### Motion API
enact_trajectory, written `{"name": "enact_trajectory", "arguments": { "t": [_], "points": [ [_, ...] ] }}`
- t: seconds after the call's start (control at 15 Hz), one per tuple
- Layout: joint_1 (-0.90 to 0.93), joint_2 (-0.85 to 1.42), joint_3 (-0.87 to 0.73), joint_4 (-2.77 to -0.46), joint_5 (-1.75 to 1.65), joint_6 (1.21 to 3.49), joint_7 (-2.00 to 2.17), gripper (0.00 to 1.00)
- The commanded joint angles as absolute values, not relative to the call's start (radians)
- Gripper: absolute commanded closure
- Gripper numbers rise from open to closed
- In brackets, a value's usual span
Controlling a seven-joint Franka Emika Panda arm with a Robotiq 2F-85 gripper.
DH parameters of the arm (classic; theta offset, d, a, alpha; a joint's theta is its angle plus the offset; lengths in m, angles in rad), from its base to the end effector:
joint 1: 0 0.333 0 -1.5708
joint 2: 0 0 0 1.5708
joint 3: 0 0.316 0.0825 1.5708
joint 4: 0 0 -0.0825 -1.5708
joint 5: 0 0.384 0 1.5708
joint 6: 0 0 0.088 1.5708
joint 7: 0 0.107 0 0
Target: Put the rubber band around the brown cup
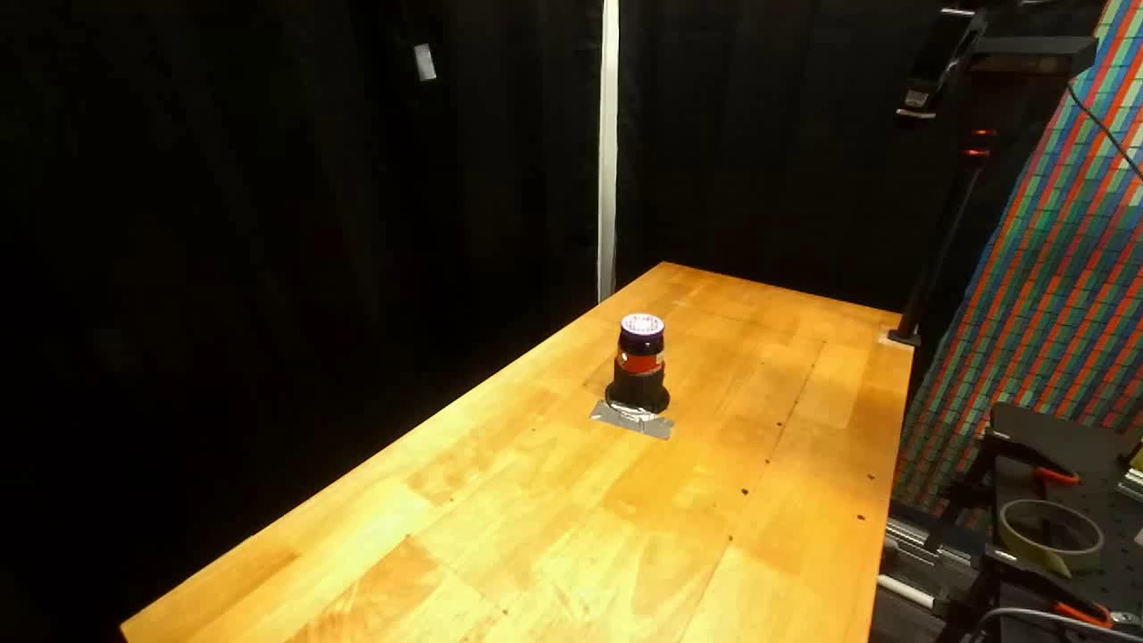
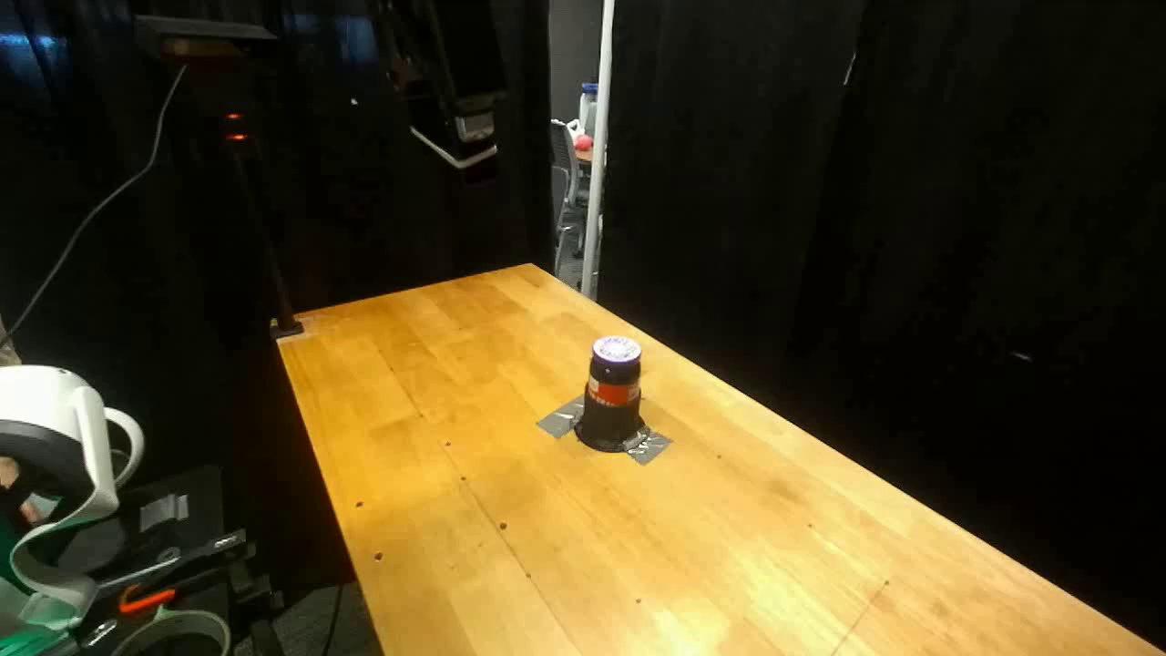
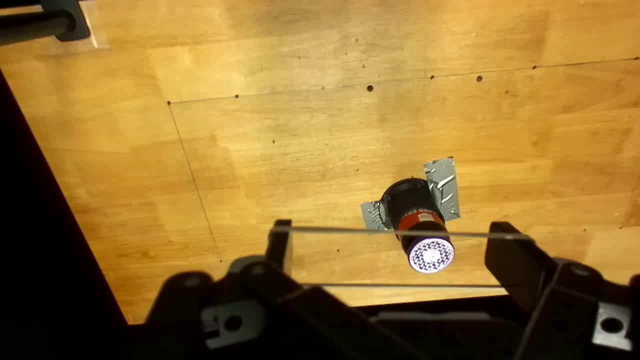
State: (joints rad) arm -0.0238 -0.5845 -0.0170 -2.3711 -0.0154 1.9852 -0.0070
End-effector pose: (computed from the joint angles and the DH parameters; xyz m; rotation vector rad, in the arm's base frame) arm 0.3942 -0.0180 0.5528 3.1162 -0.0422 0.3101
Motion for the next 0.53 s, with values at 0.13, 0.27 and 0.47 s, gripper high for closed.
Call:
{"name": "enact_trajectory", "arguments": {
  "t": [0.13,0.27,0.47],
  "points": [
    [-0.023,-0.587,-0.018,-2.358,-0.016,1.985,-0.007,0.0],
    [-0.023,-0.591,-0.018,-2.357,-0.016,1.985,-0.007,0.0],
    [-0.027,-0.593,0.001,-2.353,-0.03,1.985,0.019,0.0]
  ]
}}
